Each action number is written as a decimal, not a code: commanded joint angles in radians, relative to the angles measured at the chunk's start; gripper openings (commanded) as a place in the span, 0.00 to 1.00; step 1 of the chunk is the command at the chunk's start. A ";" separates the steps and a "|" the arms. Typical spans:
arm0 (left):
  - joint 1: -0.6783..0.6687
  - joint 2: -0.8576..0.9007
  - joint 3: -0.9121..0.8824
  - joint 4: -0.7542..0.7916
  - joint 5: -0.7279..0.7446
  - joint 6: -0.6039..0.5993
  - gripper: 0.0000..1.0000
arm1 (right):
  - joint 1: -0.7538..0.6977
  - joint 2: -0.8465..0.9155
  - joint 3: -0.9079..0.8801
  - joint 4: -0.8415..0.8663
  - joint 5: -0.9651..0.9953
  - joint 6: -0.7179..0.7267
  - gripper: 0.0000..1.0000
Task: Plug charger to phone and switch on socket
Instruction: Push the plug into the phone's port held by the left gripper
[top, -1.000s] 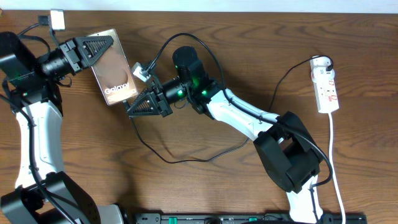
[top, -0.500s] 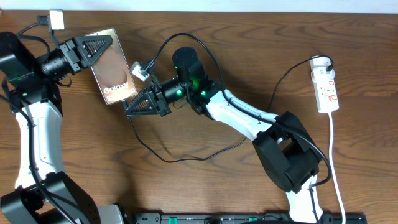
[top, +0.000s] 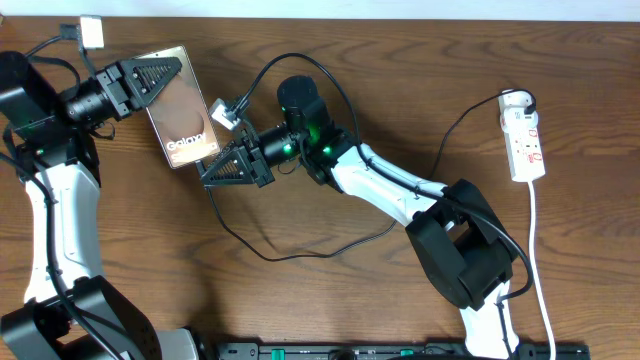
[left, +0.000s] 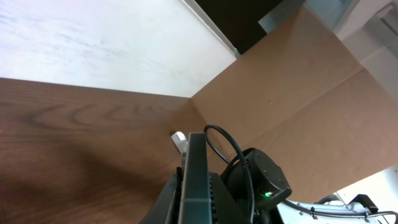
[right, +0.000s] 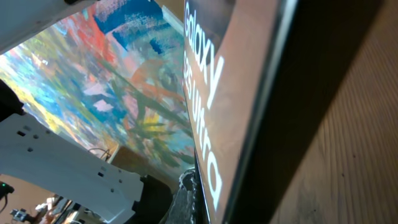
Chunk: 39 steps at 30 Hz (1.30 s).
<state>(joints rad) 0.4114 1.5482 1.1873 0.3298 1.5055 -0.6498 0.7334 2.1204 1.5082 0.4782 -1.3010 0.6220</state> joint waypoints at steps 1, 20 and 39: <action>-0.003 -0.011 0.005 0.000 0.066 0.029 0.07 | -0.007 -0.005 0.016 0.047 0.077 0.010 0.01; -0.003 -0.011 0.005 -0.014 0.066 0.029 0.08 | -0.021 -0.005 0.016 0.057 0.095 0.021 0.01; -0.002 -0.011 0.005 -0.011 0.065 0.029 0.08 | -0.021 -0.005 0.016 0.056 0.060 0.061 0.99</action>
<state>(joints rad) 0.4099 1.5482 1.1870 0.3145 1.5398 -0.6273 0.7139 2.1216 1.5047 0.5358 -1.2484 0.6800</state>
